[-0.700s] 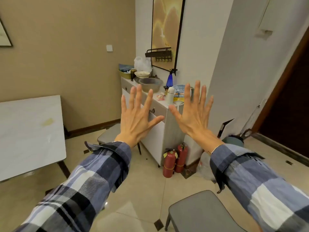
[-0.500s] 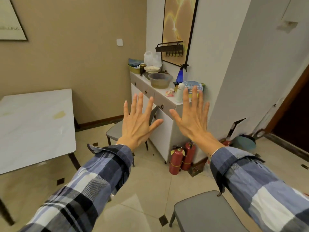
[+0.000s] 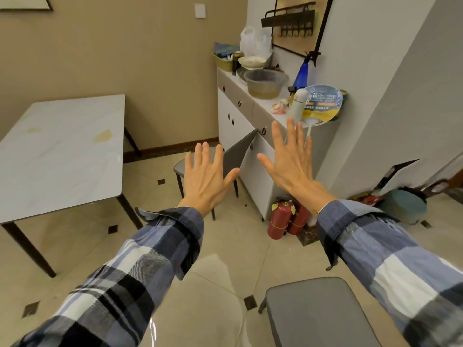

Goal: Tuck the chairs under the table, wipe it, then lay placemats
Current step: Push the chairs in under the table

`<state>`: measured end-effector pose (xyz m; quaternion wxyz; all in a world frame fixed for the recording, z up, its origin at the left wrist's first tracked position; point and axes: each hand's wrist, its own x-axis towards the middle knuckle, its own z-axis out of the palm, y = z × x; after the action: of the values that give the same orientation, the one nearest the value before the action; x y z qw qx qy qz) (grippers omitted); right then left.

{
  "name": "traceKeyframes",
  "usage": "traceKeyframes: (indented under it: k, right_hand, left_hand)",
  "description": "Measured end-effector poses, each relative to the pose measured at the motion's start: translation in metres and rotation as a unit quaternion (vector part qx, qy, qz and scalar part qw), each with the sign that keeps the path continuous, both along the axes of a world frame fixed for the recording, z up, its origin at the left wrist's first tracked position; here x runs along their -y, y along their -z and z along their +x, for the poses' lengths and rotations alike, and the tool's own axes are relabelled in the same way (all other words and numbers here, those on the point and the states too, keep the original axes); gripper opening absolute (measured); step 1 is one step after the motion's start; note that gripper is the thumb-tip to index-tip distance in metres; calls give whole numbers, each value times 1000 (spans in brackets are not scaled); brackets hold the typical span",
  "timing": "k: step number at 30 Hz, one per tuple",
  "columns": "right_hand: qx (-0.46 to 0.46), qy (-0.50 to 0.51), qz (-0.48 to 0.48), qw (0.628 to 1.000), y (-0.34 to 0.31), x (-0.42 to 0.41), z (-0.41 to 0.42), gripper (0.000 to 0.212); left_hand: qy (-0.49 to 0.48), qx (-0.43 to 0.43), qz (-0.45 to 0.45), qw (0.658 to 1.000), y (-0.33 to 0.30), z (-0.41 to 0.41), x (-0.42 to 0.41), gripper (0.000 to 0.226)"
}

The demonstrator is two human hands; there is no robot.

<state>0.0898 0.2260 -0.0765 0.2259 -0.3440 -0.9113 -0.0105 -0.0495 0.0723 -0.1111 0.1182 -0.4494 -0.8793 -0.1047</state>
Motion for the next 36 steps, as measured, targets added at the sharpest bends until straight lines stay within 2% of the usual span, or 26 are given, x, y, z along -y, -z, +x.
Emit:
traceKeyframes:
  k: [5,8,10,20,25,30,36]
  right_hand:
    - [26,-29,-30,999,27,-29,-39,81]
    - [59,-50,-55,996,45,-51,-76,70]
    - [85,-59,-59,993,61,-70,-107,64]
    - [173,-50,-91,979,99,-151,-226,55]
    - [202,-46,-105,973,114,-211,-266,61]
    - [243,-58,-139,958,143,-279,-306,86]
    - [290,-96,-178,935,186,-376,-351,88]
  left_hand:
    - [-46,23,-47,998,30,-41,-20,77]
    - [-47,67,-76,994,38,-72,-39,54]
    - [-48,95,-85,991,44,-97,-55,47]
    - [-41,153,-118,980,75,-219,-141,54]
    - [-46,173,-146,973,89,-258,-202,52]
    - [-62,176,-178,966,112,-287,-266,49]
    - [-89,211,-209,951,142,-315,-370,50]
